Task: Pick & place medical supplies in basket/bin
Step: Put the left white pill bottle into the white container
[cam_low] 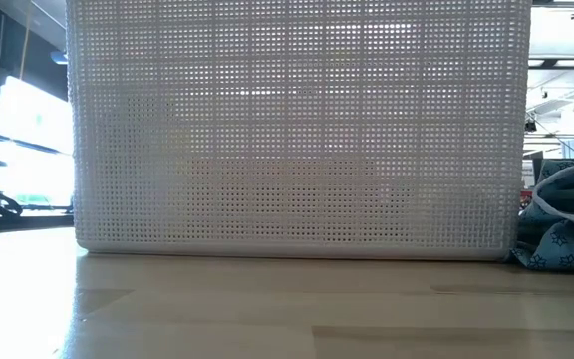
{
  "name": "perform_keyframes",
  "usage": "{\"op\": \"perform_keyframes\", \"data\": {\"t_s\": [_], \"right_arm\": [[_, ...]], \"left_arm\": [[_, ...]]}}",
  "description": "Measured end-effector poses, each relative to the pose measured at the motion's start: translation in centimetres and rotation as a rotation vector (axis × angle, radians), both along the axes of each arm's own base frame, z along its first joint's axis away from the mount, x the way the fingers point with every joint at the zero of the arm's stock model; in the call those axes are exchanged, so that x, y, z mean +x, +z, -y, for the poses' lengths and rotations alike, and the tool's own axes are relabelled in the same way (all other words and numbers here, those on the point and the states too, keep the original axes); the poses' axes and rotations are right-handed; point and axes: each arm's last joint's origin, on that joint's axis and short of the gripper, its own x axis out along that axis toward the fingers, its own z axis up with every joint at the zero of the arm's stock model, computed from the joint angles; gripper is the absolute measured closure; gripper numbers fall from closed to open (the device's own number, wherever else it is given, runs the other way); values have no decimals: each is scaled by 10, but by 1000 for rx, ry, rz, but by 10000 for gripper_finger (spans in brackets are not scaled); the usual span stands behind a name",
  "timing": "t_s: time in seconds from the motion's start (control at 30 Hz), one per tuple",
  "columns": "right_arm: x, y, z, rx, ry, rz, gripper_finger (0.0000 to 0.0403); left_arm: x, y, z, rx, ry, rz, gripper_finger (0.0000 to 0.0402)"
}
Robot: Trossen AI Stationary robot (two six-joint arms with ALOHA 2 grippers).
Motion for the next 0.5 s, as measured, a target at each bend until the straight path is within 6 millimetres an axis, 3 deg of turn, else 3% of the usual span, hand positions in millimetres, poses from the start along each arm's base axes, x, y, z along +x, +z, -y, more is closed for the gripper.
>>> {"op": "perform_keyframes", "data": {"t_s": [0.3,0.5], "right_arm": [[0,0,0,16,-11,1,274],[0,0,0,16,-11,2,274]], "left_arm": [[4,-8,6,39,10,11,12],[5,-15,10,46,-17,-33,67]]}}
